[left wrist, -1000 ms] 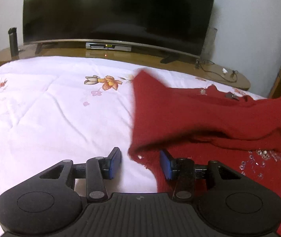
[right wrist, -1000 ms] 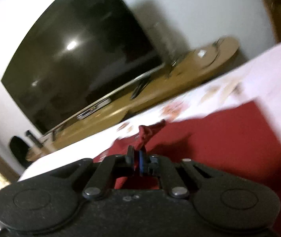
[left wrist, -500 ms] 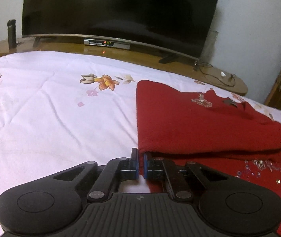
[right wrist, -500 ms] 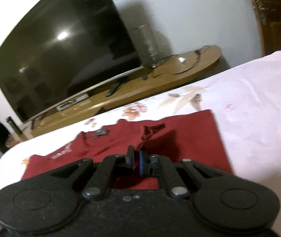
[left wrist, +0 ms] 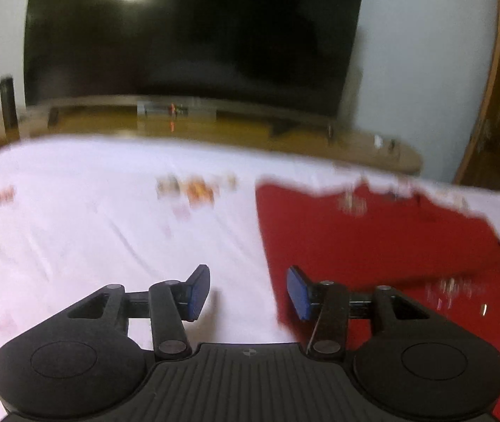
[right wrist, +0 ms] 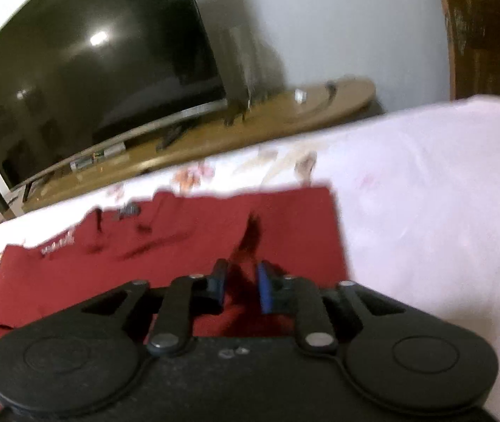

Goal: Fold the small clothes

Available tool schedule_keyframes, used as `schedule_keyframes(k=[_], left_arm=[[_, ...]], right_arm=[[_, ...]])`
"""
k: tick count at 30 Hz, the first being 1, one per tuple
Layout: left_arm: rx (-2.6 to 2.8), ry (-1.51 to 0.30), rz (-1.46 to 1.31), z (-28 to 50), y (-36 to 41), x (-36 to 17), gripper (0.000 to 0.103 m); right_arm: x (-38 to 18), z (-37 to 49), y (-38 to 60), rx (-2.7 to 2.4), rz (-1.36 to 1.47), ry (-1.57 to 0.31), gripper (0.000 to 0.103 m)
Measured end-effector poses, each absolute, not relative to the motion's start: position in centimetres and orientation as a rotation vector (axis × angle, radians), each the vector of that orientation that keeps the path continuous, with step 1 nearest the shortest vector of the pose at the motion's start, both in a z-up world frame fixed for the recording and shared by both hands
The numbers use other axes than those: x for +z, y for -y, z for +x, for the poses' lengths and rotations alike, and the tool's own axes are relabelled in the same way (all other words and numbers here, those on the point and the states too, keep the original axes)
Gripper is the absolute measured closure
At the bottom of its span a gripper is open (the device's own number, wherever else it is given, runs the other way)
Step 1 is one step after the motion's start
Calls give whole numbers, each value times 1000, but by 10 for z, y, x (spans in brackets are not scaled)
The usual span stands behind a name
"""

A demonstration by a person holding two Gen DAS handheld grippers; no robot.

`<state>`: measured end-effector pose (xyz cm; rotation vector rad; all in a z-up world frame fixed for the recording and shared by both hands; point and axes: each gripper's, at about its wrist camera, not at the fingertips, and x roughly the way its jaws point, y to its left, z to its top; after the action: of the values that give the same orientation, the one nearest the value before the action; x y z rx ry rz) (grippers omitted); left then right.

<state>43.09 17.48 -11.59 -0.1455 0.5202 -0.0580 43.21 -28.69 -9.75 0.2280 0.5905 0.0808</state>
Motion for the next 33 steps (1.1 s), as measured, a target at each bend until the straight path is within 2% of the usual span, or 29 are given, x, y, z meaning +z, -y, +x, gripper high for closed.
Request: schedule_keyframes(k=[4, 6, 8, 10, 11, 16, 20, 23, 25, 27, 29, 33], left_arm=[[-143, -472, -116, 469, -154, -99, 55], [-196, -476, -117, 493, -137, -102, 55], [-218, -504, -115, 515, -123, -111, 55], [-223, -553, -113, 533, -114, -126, 55], [-218, -595, -100, 540, -111, -135, 55], [-212, -594, -119, 538, -112, -150, 55], [-212, -593, -114, 540, -110, -150, 55], [-215, -598, -105, 540, -111, -148, 55], [-203, -574, -109, 535, -109, -139, 55], [-222, -512, -123, 527, -106, -130, 55], [-234, -496, -115, 530, -95, -128, 55], [-278, -513, -82, 537, -57, -132, 55]], right_arm=[[-87, 441, 294, 78, 238, -552, 76], [-91, 456, 292, 80, 264, -592, 60], [-98, 469, 288, 73, 274, -625, 58], [-105, 477, 283, 91, 261, -648, 81], [-107, 478, 280, 99, 245, -653, 99], [-89, 454, 288, 61, 231, -576, 99], [-107, 451, 294, -22, 194, -646, 102], [-115, 457, 309, -25, 266, -660, 102], [-110, 455, 310, -25, 250, -651, 99], [-96, 443, 309, -33, 231, -569, 81], [-84, 439, 296, 32, 205, -507, 80], [-92, 463, 227, 233, 41, -567, 75]])
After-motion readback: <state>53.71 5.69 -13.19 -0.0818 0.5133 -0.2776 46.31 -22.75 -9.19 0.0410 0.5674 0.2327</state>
